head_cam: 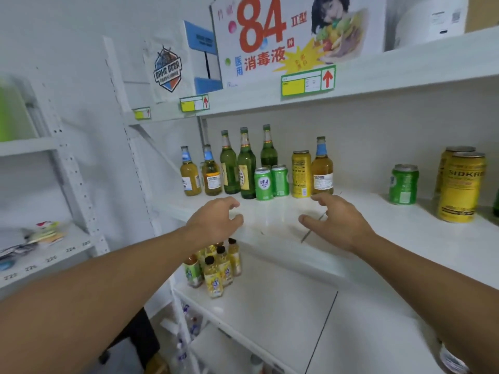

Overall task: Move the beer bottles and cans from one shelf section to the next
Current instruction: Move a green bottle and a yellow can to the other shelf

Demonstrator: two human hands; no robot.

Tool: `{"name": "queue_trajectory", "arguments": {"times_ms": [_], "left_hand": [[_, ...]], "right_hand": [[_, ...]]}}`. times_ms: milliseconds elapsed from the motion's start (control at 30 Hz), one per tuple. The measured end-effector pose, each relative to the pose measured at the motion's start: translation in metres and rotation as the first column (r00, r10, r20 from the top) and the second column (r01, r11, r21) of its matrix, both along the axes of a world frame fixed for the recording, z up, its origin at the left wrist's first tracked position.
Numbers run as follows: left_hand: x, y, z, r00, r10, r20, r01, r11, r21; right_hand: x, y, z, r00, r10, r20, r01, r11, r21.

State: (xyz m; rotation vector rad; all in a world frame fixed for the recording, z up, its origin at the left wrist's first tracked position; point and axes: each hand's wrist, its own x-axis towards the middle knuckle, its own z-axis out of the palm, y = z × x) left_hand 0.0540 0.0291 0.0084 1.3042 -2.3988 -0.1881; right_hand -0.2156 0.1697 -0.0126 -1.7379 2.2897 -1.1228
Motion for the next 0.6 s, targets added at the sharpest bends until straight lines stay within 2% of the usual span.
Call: {"name": "queue_trajectory", "arguments": {"times_ms": [100,300,600], "left_hand": [[0.017,-0.019,-0.003,1.000,0.016,-0.022,-0.016,1.000,0.021],[0.029,-0.080,-0.016,0.995,-0.003,-0.101,0.011,0.997,0.082],[-0.005,-0.190,-0.029,0.940,-0.130,-0.317,0.185,0.971,0.149]], "right_hand": [[0.014,-0.022,0.003,0.998,0.015,0.055,-0.015,1.000,-0.012],[0.033,-0.080,-0.002,0.998,-0.012,0.054,0.010,0.999,0.036],[0.012,-0.155,-0.006,0.969,-0.232,0.087,0.227,0.972,0.069]]}}
